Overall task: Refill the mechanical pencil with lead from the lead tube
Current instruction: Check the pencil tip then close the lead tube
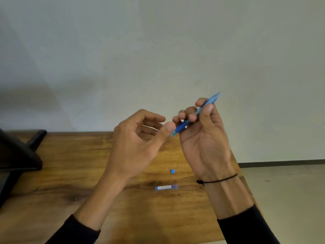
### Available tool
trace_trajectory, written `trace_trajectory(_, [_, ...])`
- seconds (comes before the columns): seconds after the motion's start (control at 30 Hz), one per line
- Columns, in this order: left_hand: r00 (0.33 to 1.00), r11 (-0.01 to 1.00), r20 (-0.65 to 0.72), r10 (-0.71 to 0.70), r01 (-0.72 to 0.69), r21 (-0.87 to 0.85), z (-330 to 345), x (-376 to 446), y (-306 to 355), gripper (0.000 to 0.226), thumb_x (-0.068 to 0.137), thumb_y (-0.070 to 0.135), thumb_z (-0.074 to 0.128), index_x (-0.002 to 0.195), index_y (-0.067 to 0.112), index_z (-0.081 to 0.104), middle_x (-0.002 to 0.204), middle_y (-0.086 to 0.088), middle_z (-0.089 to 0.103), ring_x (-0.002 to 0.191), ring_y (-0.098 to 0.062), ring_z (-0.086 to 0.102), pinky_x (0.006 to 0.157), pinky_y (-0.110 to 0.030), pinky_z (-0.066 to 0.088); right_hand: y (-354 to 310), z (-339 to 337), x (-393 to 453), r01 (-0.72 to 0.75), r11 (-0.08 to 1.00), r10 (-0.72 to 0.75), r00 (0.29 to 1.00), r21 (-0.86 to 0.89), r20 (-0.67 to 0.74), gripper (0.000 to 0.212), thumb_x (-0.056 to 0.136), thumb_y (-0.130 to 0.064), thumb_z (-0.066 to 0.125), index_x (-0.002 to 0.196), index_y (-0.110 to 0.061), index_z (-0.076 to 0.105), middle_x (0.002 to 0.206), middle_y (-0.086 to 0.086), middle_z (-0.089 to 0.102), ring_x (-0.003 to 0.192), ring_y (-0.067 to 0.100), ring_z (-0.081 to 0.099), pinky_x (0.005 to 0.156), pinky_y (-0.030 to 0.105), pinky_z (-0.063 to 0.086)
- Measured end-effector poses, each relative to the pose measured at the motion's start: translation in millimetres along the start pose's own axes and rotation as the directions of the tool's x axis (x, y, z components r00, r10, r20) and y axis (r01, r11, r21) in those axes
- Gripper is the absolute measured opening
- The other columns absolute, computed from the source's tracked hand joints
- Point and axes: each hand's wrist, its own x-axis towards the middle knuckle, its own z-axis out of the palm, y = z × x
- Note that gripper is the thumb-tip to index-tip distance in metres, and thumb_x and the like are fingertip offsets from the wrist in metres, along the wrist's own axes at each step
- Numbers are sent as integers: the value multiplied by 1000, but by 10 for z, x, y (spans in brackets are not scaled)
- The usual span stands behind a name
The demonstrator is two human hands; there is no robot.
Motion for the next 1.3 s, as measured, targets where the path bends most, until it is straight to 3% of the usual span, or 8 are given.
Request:
trace_trajectory(0.1, [999, 998, -48, 25, -22, 59, -121, 69, 149, 21, 94, 56, 75, 96, 34, 77, 92, 16, 82, 84, -12, 81, 72, -25, 65, -317, 211, -54, -21, 979, 8, 998, 202, 64, 40, 113, -42, 32, 88, -16, 49, 72, 0, 35, 66, 18, 41, 69, 31, 42])
trace_trajectory(0.23, [994, 983, -96, 43, -24, 183, -224, 99, 234, 13, 101, 40, 73, 90, 34, 76, 88, 16, 81, 85, -7, 79, 66, -11, 58, -687, 362, -158, -45, 963, 24, 996, 265, 81, 64, 100, -70, 37, 65, -17, 34, 62, -1, 24, 58, 18, 26, 56, 31, 29])
trace_trajectory(0.37, [992, 960, -61, 110, -91, 264, -221, 69, 330, 14, 99, 30, 75, 87, 36, 73, 94, 29, 76, 89, 4, 74, 68, -3, 52, -896, 415, -223, -48, 945, 48, 999, 323, 6, 61, 97, -64, 40, 58, -20, 25, 54, -3, 18, 51, 16, 19, 48, 30, 21])
trace_trajectory(0.63, [974, 928, -38, 222, -199, 314, -170, 70, 452, 15, 99, 25, 76, 92, 38, 72, 98, 31, 74, 91, 6, 73, 76, -3, 54, -1036, 479, -298, -36, 923, 55, 998, 383, -38, 59, 99, -61, 36, 58, -22, 21, 51, -5, 16, 47, 14, 15, 45, 28, 16])
trace_trajectory(0.8, [974, 914, -4, 229, -213, 346, -168, 55, 454, 13, 96, 20, 78, 96, 33, 76, 86, 27, 76, 93, 7, 73, 76, -1, 53, -1084, 518, -315, -30, 922, 53, 997, 386, -49, 60, 100, -62, 37, 58, -22, 22, 49, -6, 16, 46, 13, 15, 43, 27, 17])
trace_trajectory(1.1, [978, 922, -9, 207, -192, 336, -138, 54, 438, 10, 93, 24, 82, 97, 31, 77, 86, 22, 78, 92, 3, 75, 80, -12, 60, -1089, 549, -320, -48, 926, 65, 997, 375, -31, 60, 100, -61, 36, 56, -21, 23, 49, -6, 16, 45, 13, 15, 42, 27, 16])
trace_trajectory(1.2, [979, 925, -8, 204, -190, 329, -142, 54, 436, 10, 92, 26, 81, 97, 33, 77, 96, 24, 77, 93, 3, 75, 80, -10, 59, -1088, 552, -315, -47, 925, 63, 998, 378, -30, 61, 100, -61, 35, 56, -21, 23, 48, -6, 17, 45, 12, 16, 41, 26, 17])
trace_trajectory(1.3, [978, 920, -3, 208, -194, 342, -154, 48, 431, 12, 92, 25, 83, 98, 33, 77, 86, 25, 77, 93, 4, 75, 80, -8, 58, -1091, 560, -315, -57, 921, 74, 997, 385, -29, 63, 100, -64, 36, 56, -21, 24, 49, -6, 16, 45, 12, 16, 42, 26, 17])
